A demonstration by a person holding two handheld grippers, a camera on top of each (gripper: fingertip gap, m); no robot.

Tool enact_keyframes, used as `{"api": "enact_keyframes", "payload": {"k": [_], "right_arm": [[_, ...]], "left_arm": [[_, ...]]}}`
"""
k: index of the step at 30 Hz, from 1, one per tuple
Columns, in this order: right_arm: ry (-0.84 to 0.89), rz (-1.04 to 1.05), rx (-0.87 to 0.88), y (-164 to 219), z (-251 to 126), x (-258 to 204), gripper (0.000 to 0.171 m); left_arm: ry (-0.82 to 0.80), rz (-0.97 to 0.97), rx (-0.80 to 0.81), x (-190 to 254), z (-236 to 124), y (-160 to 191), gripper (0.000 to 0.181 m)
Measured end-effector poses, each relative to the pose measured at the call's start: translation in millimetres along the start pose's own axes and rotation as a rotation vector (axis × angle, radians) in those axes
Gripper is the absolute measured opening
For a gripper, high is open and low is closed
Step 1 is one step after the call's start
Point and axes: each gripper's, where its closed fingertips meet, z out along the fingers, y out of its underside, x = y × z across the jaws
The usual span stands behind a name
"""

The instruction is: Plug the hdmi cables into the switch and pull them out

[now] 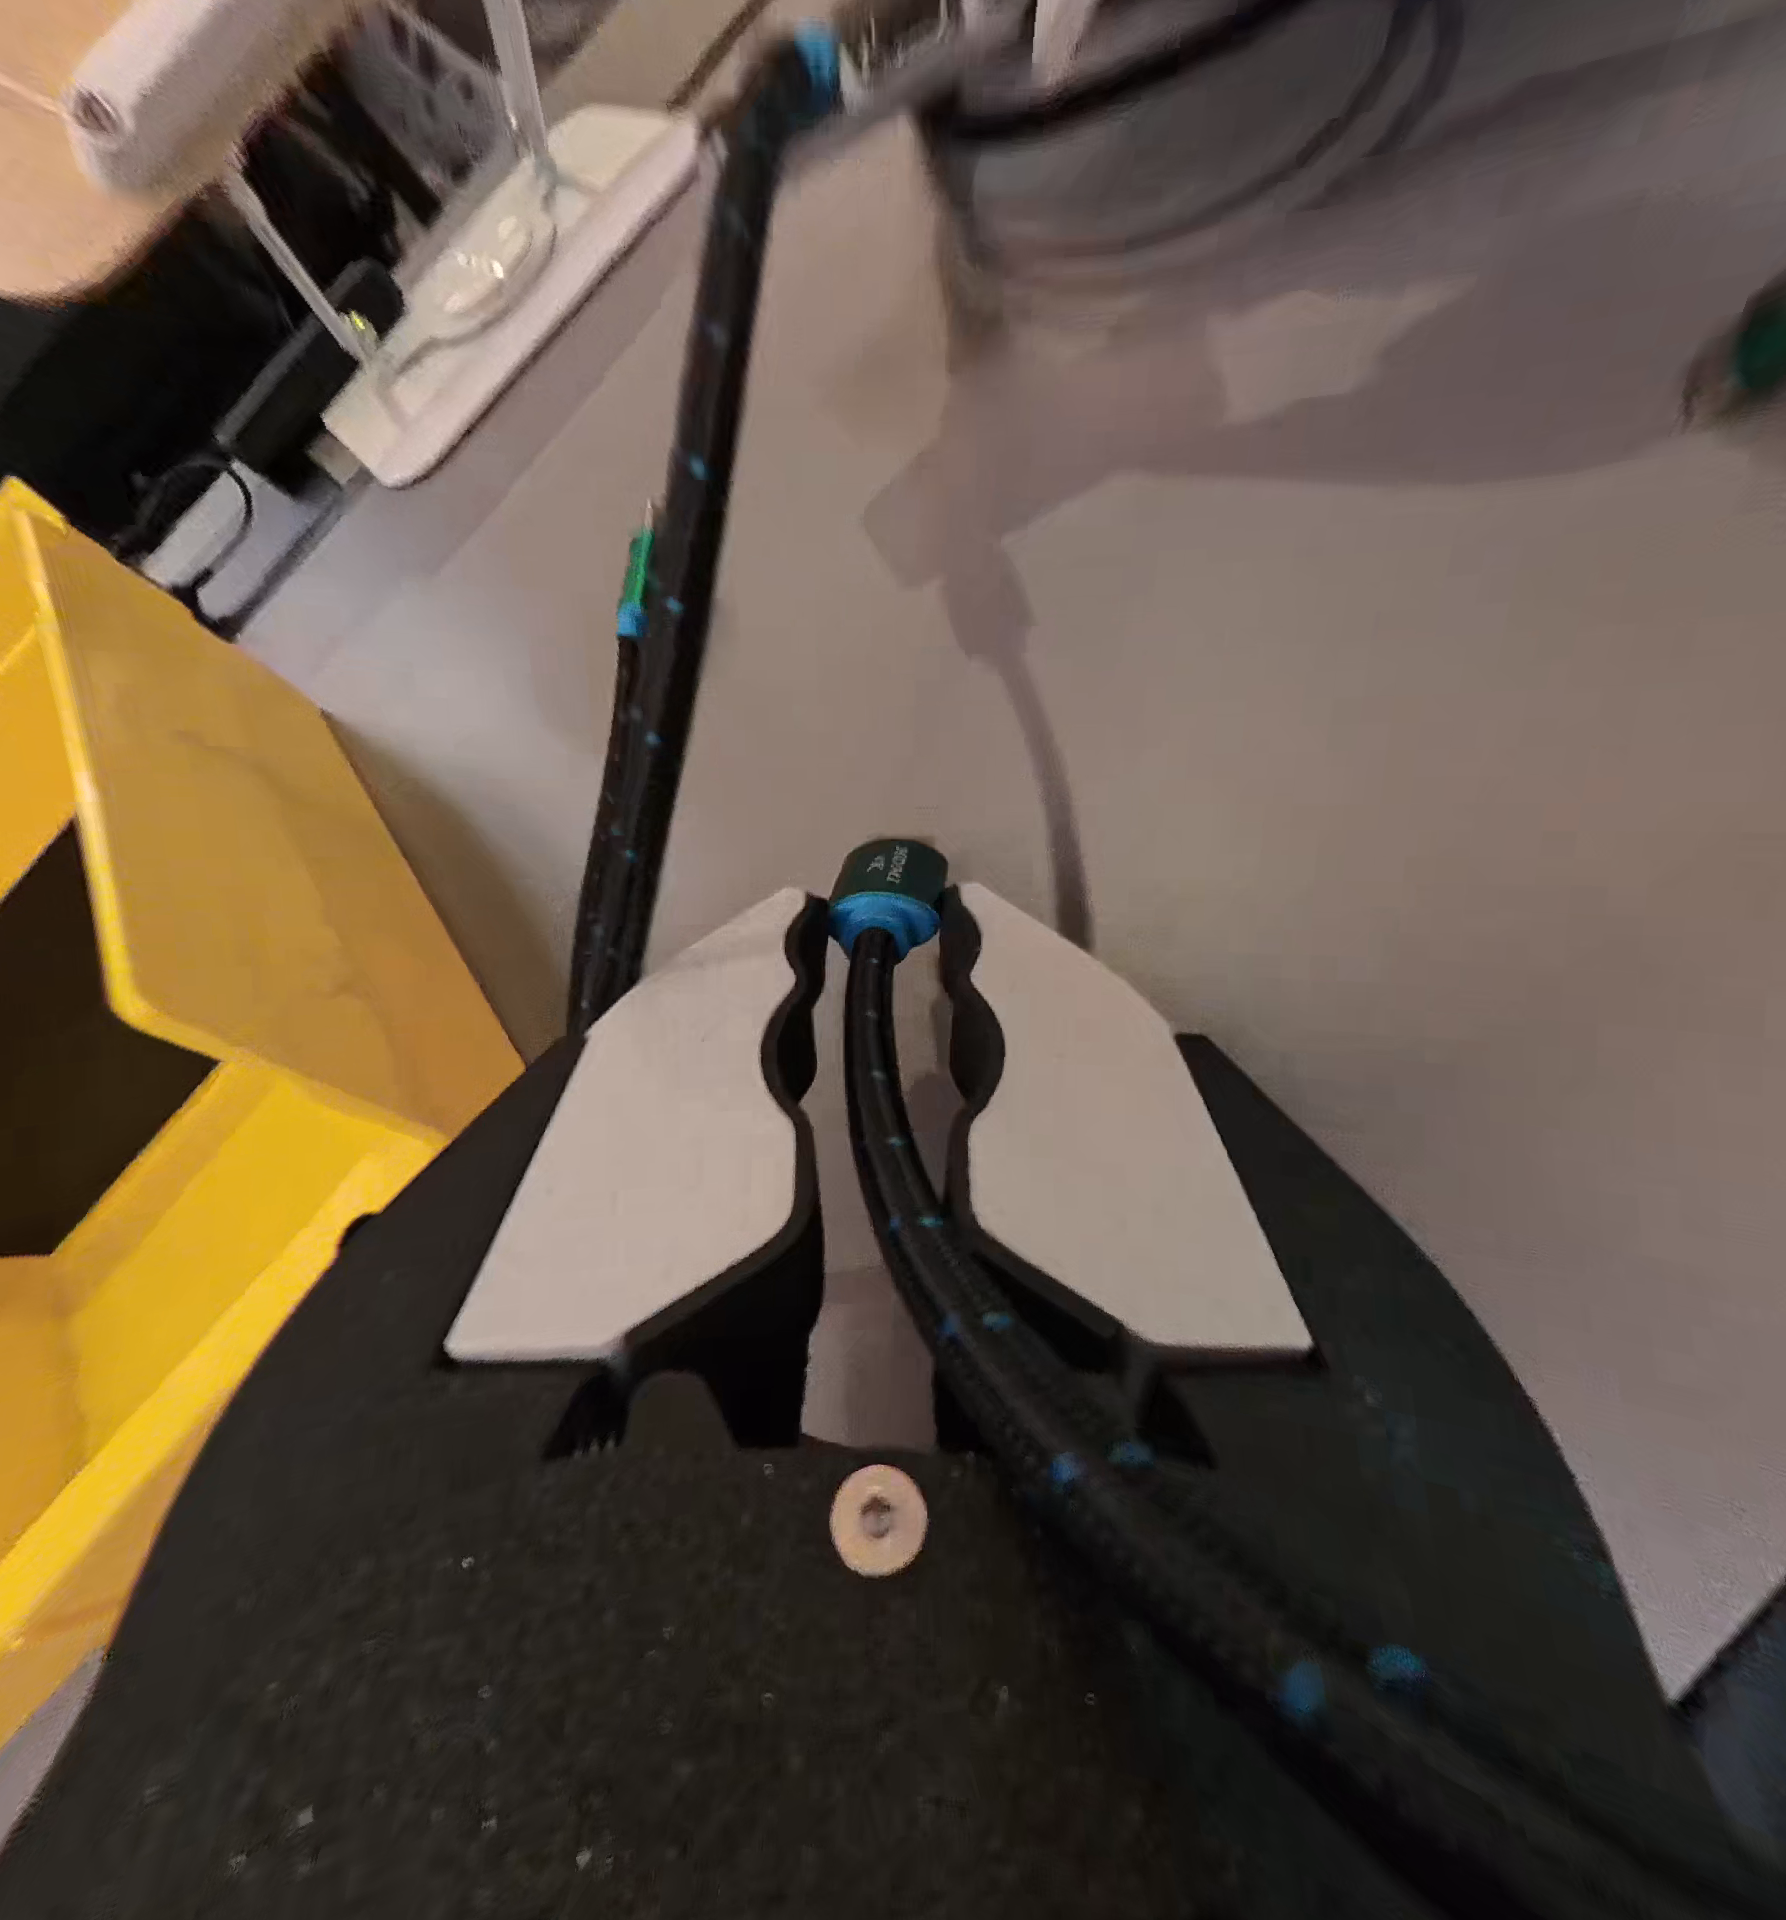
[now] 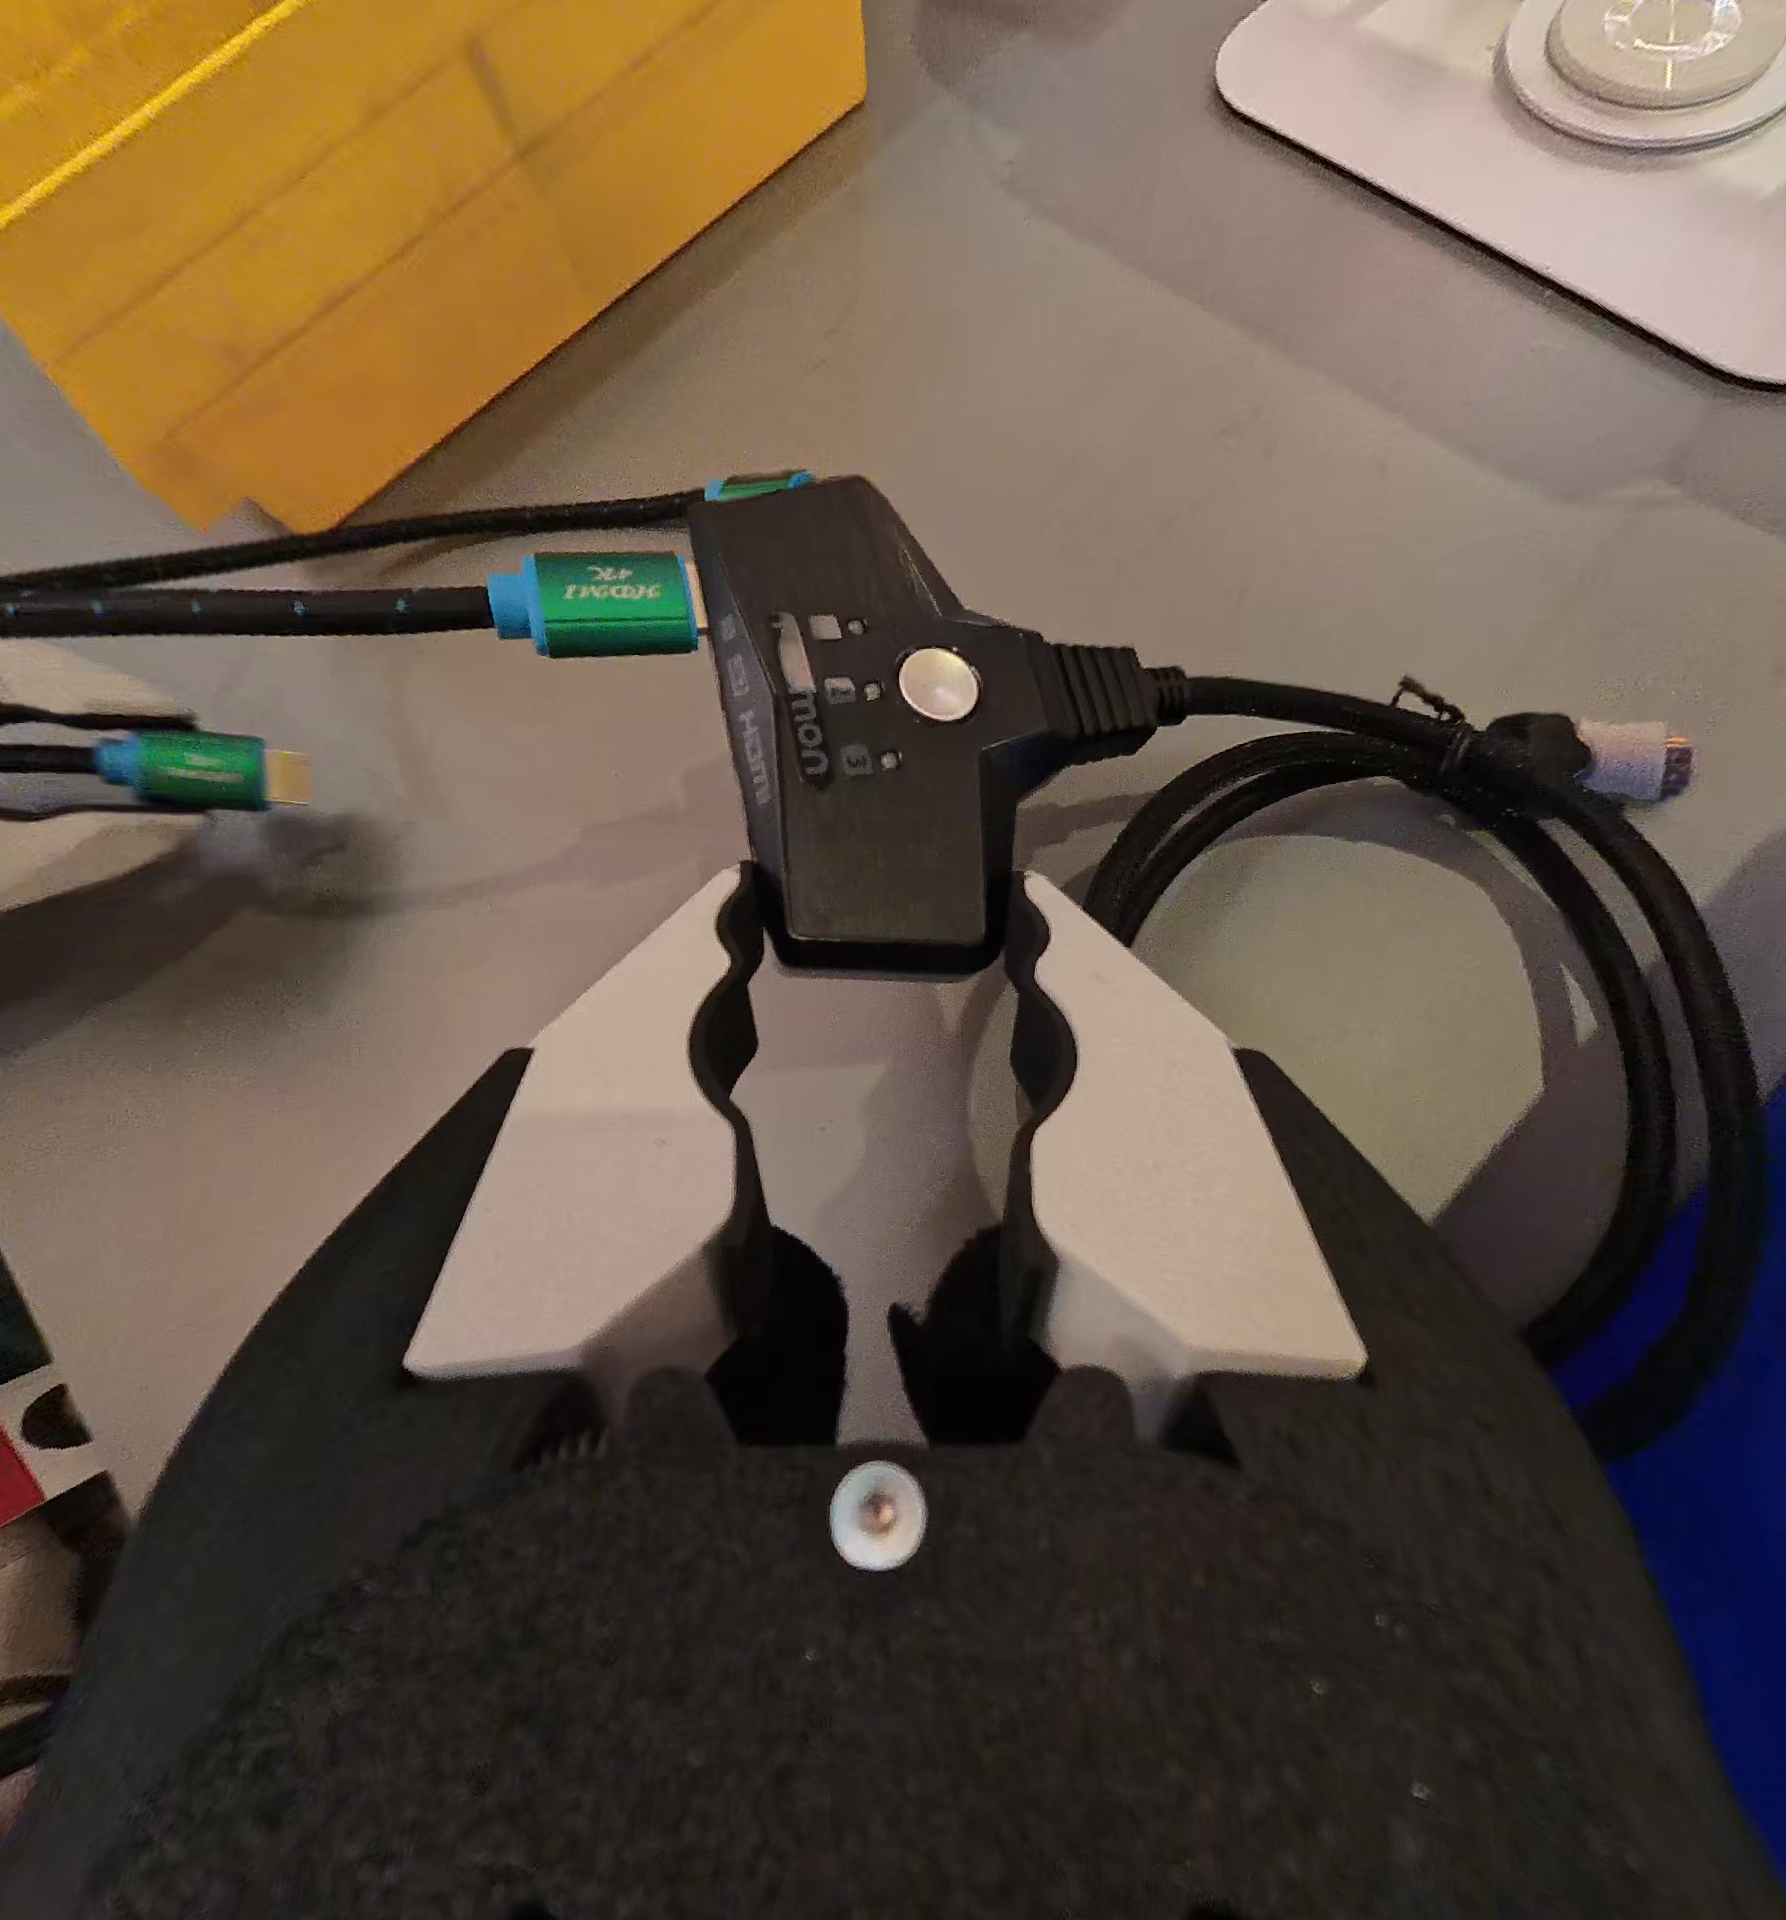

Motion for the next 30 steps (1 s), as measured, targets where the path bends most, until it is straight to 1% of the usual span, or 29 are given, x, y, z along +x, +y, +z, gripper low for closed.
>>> {"api": "enact_keyframes", "payload": {"k": [3, 5, 6, 9, 10, 13, 15, 17, 18, 19, 20, 22, 24, 26, 28, 30], "right_arm": [[-0.011, 0.033, -0.001, 1.6, -1.8, -1.5, 0.046], [-0.016, 0.047, -0.016, 5.0, 1.0, -0.5, 0.046], [-0.019, 0.052, -0.026, 7.0, 2.6, -0.1, 0.046], [-0.014, 0.060, -0.041, 9.6, 6.2, 0.8, 0.046], [-0.012, 0.059, -0.043, 9.8, 6.8, 1.1, 0.046], [-0.011, 0.060, -0.036, 9.2, 7.3, 2.7, 0.046], [-0.018, 0.068, -0.035, 10.0, 8.0, 3.9, 0.046], [-0.022, 0.072, -0.036, 11.3, 8.7, 4.7, 0.046], [-0.023, 0.070, -0.039, 12.0, 9.0, 4.9, 0.046], [-0.023, 0.069, -0.043, 12.6, 9.3, 4.9, 0.046], [-0.022, 0.068, -0.045, 12.9, 9.3, 4.9, 0.046], [-0.020, 0.067, -0.044, 12.7, 8.7, 4.8, 0.046], [-0.020, 0.065, -0.047, 13.1, 8.4, 4.5, 0.046], [-0.025, 0.070, -0.045, 13.4, 8.3, 4.4, 0.046], [-0.031, 0.077, -0.042, 13.5, 8.1, 4.3, 0.046], [-0.030, 0.073, -0.039, 13.0, 7.1, 4.4, 0.046]], "left_arm": [[0.031, 0.038, -0.112, 8.8, 12.0, 17.2, 0.021], [0.035, 0.071, -0.138, 12.2, 13.4, 21.7, 0.019], [0.044, 0.080, -0.150, 14.1, 12.2, 22.5, 0.021], [0.048, 0.110, -0.178, 15.1, 2.8, 27.8, 0.037], [0.049, 0.145, -0.192, 14.0, -2.4, 31.9, 0.038], [0.033, 0.326, -0.260, 4.5, -15.6, 44.1, 0.040], [-0.024, 0.499, -0.297, -6.2, -19.9, 48.8, 0.041], [-0.174, 0.740, -0.300, -24.1, -21.4, 44.5, 0.045], [-0.256, 0.850, -0.285, -31.1, -21.4, 40.5, 0.038], [-0.300, 0.920, -0.280, -34.1, -19.7, 40.1, 0.036], [-0.310, 0.943, -0.300, -35.3, -17.1, 44.4, 0.039], [-0.329, 0.939, -0.333, -39.5, -14.9, 49.2, 0.040], [-0.353, 0.943, -0.308, -42.9, -17.6, 42.5, 0.039], [-0.337, 0.882, -0.296, -44.4, -20.9, 39.5, 0.037], [-0.324, 0.846, -0.295, -47.9, -23.8, 41.0, 0.042], [-0.324, 0.810, -0.296, -56.5, -28.7, 44.6, 0.040]]}}
